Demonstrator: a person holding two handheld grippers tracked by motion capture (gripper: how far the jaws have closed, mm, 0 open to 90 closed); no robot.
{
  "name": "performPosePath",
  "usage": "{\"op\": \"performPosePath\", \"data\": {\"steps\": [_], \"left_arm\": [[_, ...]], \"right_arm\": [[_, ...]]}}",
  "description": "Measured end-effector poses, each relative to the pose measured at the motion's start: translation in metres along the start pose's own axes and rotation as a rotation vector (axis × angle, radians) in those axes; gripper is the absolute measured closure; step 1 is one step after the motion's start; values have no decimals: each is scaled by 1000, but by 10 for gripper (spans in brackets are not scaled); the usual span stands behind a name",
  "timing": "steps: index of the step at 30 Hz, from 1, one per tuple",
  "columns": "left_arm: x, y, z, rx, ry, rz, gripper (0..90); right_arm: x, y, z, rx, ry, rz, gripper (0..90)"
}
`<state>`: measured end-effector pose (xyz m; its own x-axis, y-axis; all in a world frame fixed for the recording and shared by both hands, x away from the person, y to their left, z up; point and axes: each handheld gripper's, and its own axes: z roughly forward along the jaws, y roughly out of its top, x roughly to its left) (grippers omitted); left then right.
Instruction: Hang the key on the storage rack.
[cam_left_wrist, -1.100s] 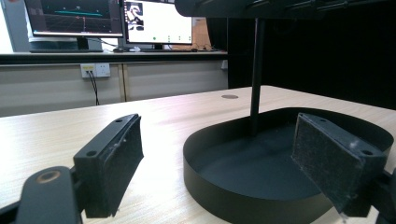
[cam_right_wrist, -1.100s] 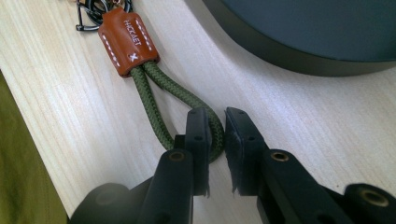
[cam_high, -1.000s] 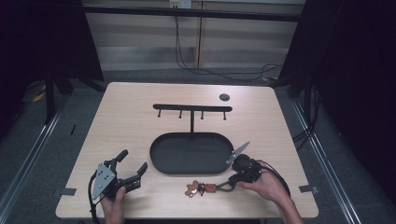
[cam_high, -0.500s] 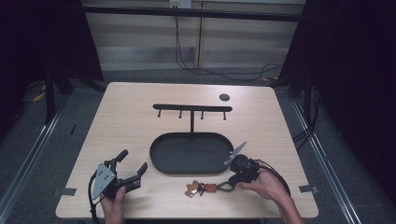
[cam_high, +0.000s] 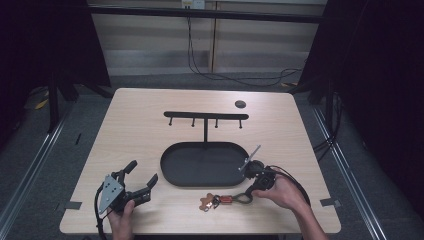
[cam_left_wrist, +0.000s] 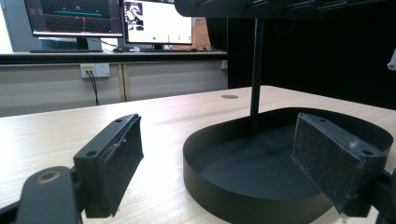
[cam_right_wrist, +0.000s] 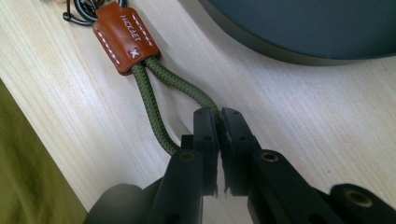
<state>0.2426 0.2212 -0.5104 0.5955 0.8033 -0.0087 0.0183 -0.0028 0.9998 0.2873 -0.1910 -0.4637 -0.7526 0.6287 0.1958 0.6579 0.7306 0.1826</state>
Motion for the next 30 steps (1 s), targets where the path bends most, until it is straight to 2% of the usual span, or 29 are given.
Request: {"op": "performPosePath", "data": {"steps": [5, 10, 17, 30], "left_arm": [[0, 0, 0, 0, 0, 0, 160], [0, 0, 0, 0, 0, 0, 160], [0, 0, 0, 0, 0, 0, 159], [0, 0, 0, 1, -2, 3, 160]], "right_arm": [[-1, 3, -6, 10, 25, -2, 861], [2, 9, -19, 4, 8, -15, 861], [6, 19, -32, 24, 34, -25, 862], [24, 49, -53, 56, -7, -137, 862]]}}
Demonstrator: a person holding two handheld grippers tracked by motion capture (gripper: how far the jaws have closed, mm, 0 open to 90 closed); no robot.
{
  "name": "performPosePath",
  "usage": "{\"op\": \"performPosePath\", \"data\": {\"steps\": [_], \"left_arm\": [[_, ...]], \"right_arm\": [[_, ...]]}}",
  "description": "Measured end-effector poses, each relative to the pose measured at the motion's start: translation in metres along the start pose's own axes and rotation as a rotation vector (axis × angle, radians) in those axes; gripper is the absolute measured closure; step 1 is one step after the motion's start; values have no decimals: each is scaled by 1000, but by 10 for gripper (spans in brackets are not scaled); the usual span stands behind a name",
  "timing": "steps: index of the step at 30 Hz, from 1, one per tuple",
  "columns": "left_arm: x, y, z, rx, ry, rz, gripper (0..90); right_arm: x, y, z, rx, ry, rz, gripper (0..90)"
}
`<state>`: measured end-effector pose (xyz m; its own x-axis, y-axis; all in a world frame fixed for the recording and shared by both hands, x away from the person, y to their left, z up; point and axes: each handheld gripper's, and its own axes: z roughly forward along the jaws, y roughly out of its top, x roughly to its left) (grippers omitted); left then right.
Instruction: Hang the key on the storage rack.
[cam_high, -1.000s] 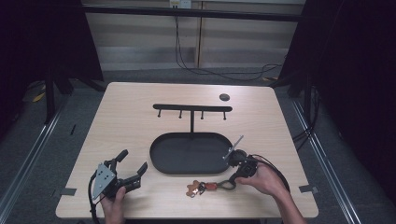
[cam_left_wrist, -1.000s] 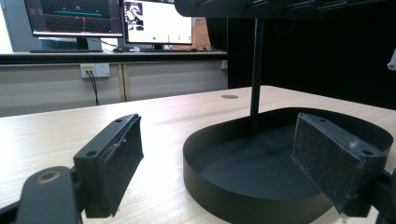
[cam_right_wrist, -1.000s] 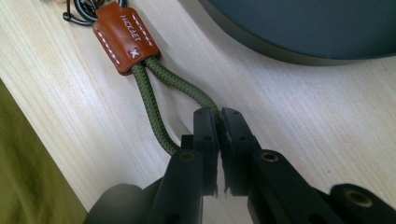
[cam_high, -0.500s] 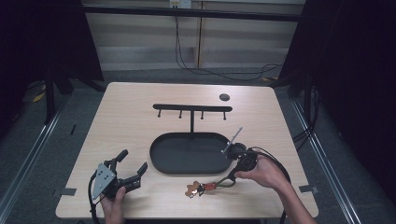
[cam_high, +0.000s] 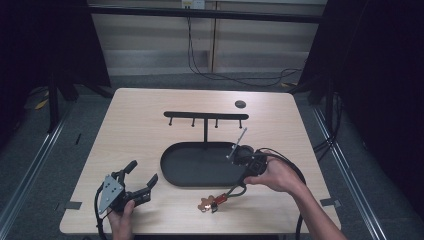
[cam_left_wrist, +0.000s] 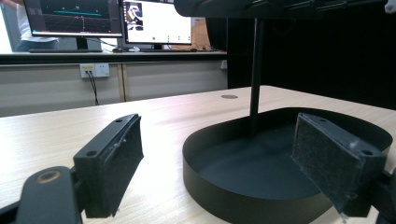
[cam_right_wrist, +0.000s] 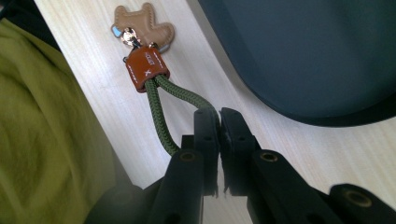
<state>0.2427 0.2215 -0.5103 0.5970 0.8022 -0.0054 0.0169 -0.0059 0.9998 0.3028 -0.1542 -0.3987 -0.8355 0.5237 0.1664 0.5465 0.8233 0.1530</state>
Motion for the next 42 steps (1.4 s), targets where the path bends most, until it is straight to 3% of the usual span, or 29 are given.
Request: {"op": "performPosePath", "data": {"steps": [3, 9, 19, 30, 35, 42], "left_arm": [[0, 0, 0, -1, 0, -3, 160], [0, 0, 0, 0, 0, -3, 159], [0, 0, 0, 0, 0, -3, 159], [0, 0, 0, 0, 0, -3, 159], [0, 0, 0, 0, 0, -3, 159], [0, 0, 0, 0, 0, -3, 159]], "right_arm": [[5, 6, -5, 23, -18, -40, 862], [12, 18, -14, 58, -30, -72, 864], [20, 36, -34, 5, -29, -112, 866], [22, 42, -49, -32, -45, -92, 867], [19, 46, -61, -57, -61, -30, 869], [16, 53, -79, -80, -40, -39, 869]]}}
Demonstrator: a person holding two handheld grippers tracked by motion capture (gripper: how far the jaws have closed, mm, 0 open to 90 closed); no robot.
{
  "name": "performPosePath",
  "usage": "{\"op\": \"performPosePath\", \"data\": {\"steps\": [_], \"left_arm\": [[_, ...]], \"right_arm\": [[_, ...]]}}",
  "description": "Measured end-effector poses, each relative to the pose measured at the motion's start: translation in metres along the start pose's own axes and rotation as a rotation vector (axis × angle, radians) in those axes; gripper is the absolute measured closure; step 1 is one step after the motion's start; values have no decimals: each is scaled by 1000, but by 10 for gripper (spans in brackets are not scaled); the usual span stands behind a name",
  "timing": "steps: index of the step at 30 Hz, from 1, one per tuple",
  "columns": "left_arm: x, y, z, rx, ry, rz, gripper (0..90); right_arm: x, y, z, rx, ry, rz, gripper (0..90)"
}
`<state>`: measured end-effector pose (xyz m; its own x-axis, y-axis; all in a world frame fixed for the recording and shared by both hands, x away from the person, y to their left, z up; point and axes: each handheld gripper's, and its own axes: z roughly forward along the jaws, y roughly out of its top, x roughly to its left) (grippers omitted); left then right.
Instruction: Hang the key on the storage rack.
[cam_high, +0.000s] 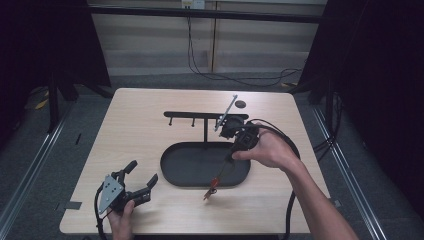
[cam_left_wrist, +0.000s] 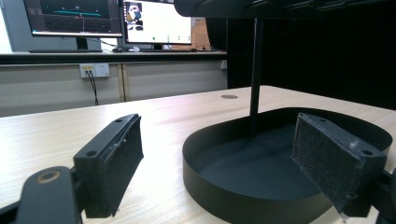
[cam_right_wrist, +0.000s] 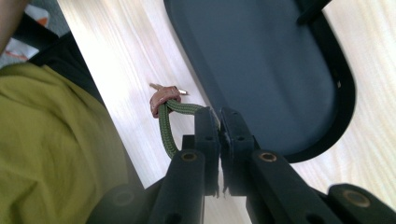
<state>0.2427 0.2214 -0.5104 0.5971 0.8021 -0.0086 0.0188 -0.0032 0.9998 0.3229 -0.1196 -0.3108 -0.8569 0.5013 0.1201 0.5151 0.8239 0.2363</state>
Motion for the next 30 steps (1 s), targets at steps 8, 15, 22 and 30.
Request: {"op": "performPosePath", "data": {"steps": [8, 15, 22, 30], "left_arm": [[0, 0, 0, 0, 1, 1, 159], [0, 0, 0, 0, 0, 3, 159], [0, 0, 0, 0, 0, 0, 159], [0, 0, 0, 0, -1, 0, 159]], "right_arm": [[0, 16, -16, -47, 3, -11, 868], [-3, 35, -28, -55, -1, -33, 869], [-9, 48, -34, -67, -16, -24, 869], [-24, 54, -34, -79, -25, 0, 869]]}}
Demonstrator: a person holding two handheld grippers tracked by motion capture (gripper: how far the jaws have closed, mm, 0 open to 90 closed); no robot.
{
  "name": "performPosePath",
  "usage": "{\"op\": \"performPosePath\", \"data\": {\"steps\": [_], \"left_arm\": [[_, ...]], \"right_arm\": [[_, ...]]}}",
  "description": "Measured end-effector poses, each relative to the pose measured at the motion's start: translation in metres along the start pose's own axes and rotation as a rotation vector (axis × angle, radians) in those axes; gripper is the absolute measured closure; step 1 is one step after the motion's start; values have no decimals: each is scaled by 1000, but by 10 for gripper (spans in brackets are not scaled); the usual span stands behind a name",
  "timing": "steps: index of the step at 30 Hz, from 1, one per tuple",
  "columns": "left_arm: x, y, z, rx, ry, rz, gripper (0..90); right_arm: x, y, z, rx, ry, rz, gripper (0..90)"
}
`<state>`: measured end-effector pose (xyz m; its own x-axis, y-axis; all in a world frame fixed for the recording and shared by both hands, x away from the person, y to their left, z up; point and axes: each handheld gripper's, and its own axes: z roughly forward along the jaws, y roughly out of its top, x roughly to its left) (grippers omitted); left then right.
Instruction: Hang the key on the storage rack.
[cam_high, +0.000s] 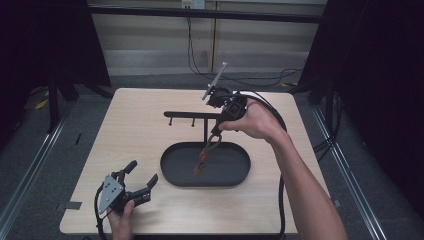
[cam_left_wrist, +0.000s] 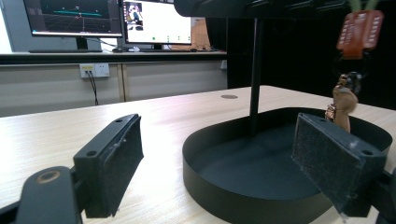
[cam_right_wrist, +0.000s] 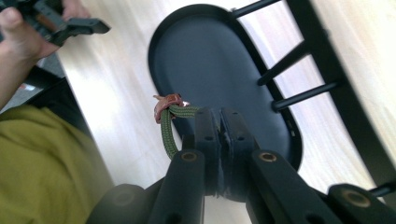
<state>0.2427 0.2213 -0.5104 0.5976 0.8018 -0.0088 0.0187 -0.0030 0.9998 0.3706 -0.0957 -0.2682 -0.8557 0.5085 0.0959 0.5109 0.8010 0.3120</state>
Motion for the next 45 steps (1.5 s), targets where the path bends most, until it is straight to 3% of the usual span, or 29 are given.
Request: {"op": "performPosePath", "data": {"steps": [6, 17, 24, 36, 45], "left_arm": [[0, 0, 0, 0, 0, 0, 159], [-1, 0, 1, -9, 2, -12, 159], [-1, 0, 1, -9, 4, -9, 159], [0, 0, 0, -3, -2, 3, 159], [0, 0, 0, -5, -1, -2, 159]], "right_arm": [[-13, 3, -5, -28, -22, 40, 869], [-26, 15, 3, 8, -12, 60, 869], [-31, 19, 11, 50, -24, 46, 868], [-39, 24, 17, 41, -45, 64, 867], [-42, 24, 17, 26, -60, 47, 866]]}}
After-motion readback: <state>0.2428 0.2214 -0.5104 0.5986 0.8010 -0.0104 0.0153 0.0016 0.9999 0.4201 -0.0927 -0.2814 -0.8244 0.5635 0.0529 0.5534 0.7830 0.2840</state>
